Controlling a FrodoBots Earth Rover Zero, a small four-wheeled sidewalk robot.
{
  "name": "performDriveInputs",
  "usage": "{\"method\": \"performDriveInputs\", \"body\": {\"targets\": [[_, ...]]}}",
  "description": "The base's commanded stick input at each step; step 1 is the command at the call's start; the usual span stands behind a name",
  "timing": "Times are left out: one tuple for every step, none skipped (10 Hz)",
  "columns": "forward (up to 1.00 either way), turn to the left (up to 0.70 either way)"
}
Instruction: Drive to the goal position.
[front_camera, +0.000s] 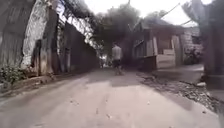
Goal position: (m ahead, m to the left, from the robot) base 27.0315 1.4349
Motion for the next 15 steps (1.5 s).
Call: {"method": "performDriveInputs", "body": {"targets": [[1.00,0.00],[1.00,0.00],[1.00,0.00],[1.00,0.00],[1.00,0.00],[1.00,0.00],[1.00,0.00],[1.00,0.00],[1.00,0.11],[1.00,0.21],[1.00,0.00],[1.00,0.00],[1.00,0.00],[1.00,0.00],[1.00,0.00]]}}
